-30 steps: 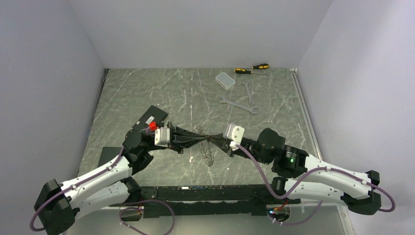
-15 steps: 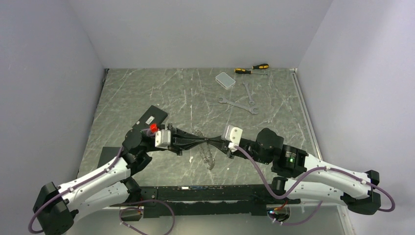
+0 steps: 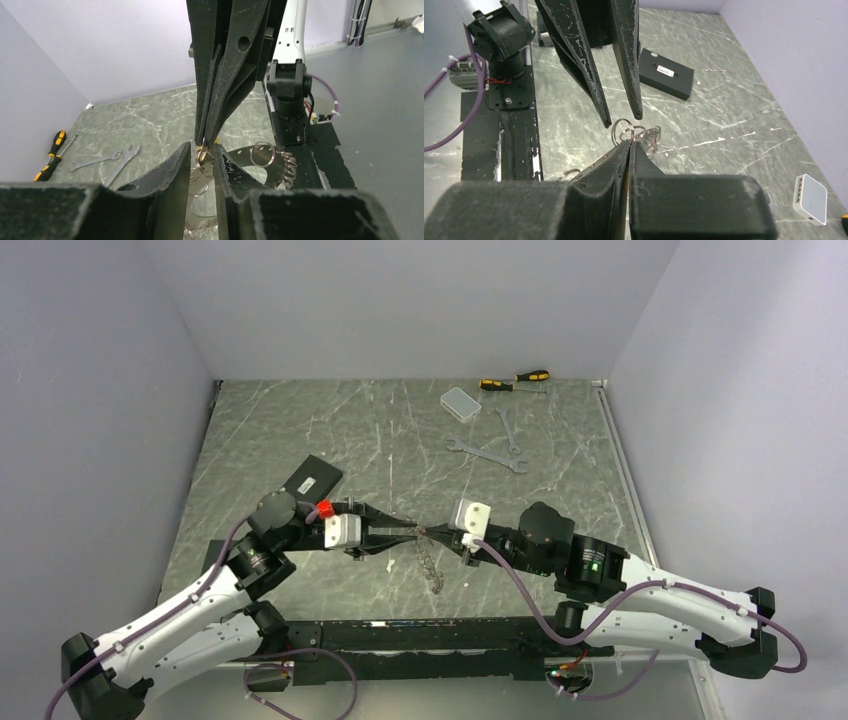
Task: Put the keys on the keyring
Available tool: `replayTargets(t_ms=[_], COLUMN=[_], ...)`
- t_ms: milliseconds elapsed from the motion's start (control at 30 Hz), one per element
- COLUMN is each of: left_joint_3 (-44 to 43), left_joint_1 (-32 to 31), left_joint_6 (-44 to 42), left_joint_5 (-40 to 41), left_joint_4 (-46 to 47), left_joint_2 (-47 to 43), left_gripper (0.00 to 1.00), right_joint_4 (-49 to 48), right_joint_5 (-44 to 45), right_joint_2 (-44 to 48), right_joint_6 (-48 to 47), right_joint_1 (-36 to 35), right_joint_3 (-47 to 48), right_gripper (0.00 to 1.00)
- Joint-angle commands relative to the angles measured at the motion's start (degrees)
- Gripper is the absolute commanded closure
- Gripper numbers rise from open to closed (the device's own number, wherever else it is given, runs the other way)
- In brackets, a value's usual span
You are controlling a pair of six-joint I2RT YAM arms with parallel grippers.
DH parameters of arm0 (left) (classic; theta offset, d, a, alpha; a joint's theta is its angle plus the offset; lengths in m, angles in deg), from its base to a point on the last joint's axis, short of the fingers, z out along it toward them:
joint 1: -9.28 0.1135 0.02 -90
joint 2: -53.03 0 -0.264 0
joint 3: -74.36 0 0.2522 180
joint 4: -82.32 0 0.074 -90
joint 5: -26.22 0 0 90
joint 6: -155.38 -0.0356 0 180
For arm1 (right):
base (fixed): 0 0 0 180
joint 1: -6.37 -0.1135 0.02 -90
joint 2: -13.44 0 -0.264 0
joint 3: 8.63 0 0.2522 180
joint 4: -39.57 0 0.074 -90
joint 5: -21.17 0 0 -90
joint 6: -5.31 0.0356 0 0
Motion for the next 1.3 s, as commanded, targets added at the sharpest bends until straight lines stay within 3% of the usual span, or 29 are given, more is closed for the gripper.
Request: replayTargets(t_ms=[0,567,1267], left_joint_3=[-4.6,-9.9,-14.3], left_joint_1=[-0.2,-0.2,-0.2], left_joint_6=[-6.3,-13.1,-20.7], left_joint_5=[-0.4,0.2,-3.3], left_joint_4=[-8.8,-22.2,-25.7], left_joint_2=[-0.7,2.4,9.9], left_gripper=[0.71,0.71,0.71], right_joint_4=[-1.0,-1.1,0.3], right_joint_5=[-0.5,-0.1,-2.6], right_joint_2=[-0.1,-1.3,0.1], right_joint_6=[0.0,0.1,0.9], right_joint_1=[0.1,0.1,0.1], right_joint_3=[3.4,3.3,2.5], right_gripper=[1.0,1.0,1.0])
